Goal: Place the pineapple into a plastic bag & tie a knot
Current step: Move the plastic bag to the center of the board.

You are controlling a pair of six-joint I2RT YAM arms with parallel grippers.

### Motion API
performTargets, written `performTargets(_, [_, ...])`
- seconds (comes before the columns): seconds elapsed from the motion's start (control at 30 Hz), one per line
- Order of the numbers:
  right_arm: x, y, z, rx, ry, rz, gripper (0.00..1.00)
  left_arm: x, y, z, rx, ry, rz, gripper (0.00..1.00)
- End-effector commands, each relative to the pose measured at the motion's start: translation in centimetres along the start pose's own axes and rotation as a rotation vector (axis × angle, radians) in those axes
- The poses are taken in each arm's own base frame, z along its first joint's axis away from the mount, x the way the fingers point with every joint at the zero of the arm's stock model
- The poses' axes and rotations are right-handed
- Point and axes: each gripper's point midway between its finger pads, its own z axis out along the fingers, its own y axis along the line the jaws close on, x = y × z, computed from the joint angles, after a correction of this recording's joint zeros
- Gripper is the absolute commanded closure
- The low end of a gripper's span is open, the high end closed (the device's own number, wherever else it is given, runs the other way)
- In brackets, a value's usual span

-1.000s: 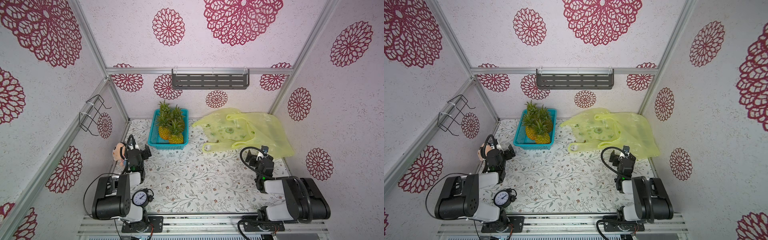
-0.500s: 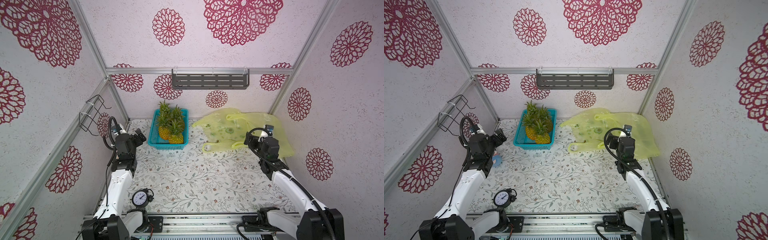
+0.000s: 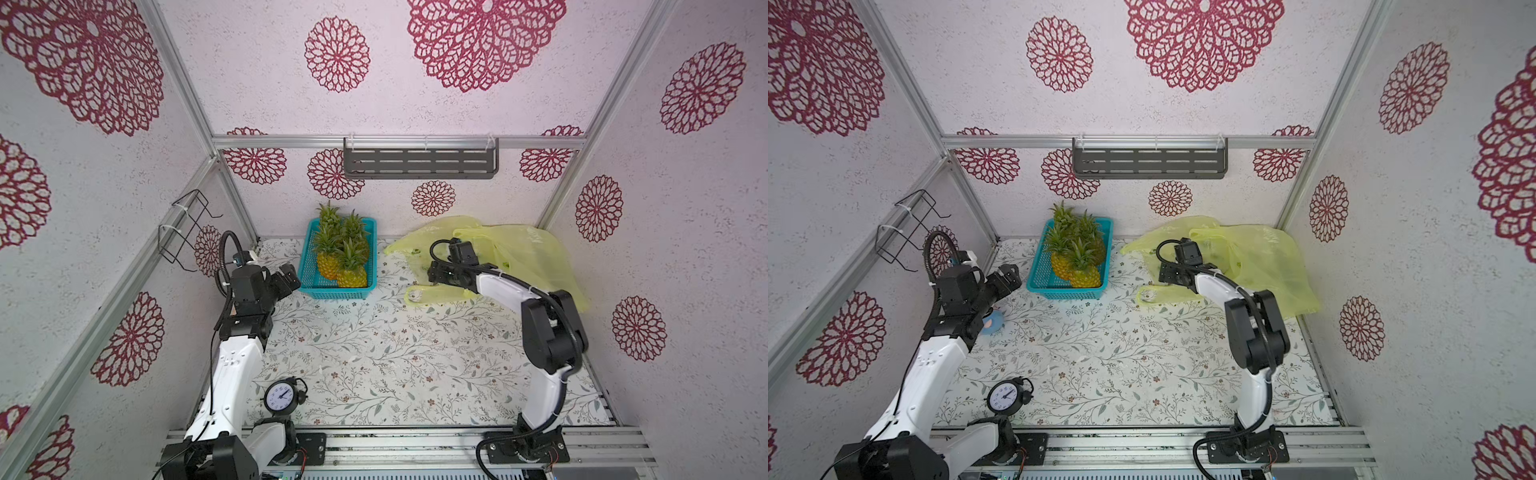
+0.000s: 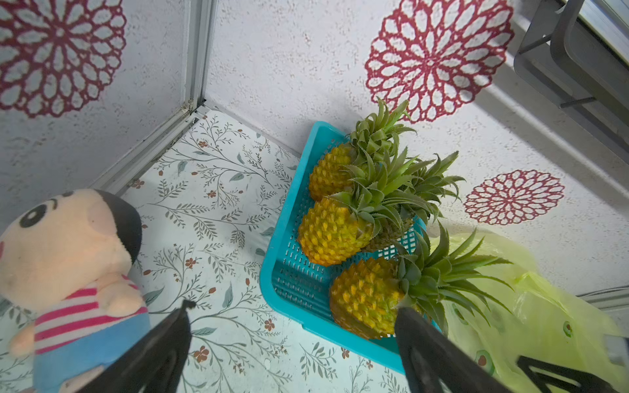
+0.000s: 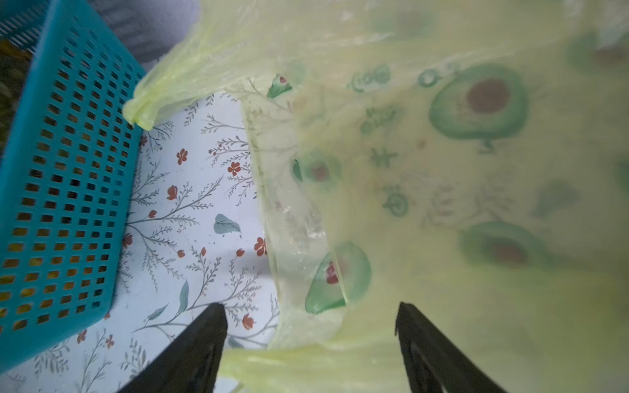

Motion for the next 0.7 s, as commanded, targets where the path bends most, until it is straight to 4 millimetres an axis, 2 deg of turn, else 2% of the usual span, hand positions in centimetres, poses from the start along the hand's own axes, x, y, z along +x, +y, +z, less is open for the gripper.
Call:
performTargets(0.0, [0.0,0.4,1.8,0.007,0.051,0.055,0.18,1.1,-0.1,0.3,0.009,0.041,0.007,0.03])
performTargets(0.1, [0.8,0.5,3.3,0.01,0.095,0.065,0.17,1.2,-0.1,0.2,0.008,0.047,0.015,0.03])
performTargets(0.2, [2.2,0.7,3.3,0.014,0.125,0.051,0.18,1.3,0.0,0.1,0.007,0.05,0.02,0.03])
performTargets(0.3, [4.5,0.2,2.7,0.031,0.174,0.048,0.17,1.4,0.0,0.3,0.008,0.051,0.02,0.03])
performTargets(0.4, [7.3,-0.2,1.4,0.035,0.215,0.055,0.17,1.4,0.0,0.5,0.009,0.053,0.02,0.03])
performTargets(0.53, [11.3,-0.4,-1.3,0.038,0.264,0.069,0.17,1.6,0.0,0.7,0.011,0.061,0.019,0.03])
performTargets(0.67, [15.8,0.6,-4.7,0.02,0.306,0.086,0.18,1.7,-0.1,0.9,0.016,0.065,0.011,0.03])
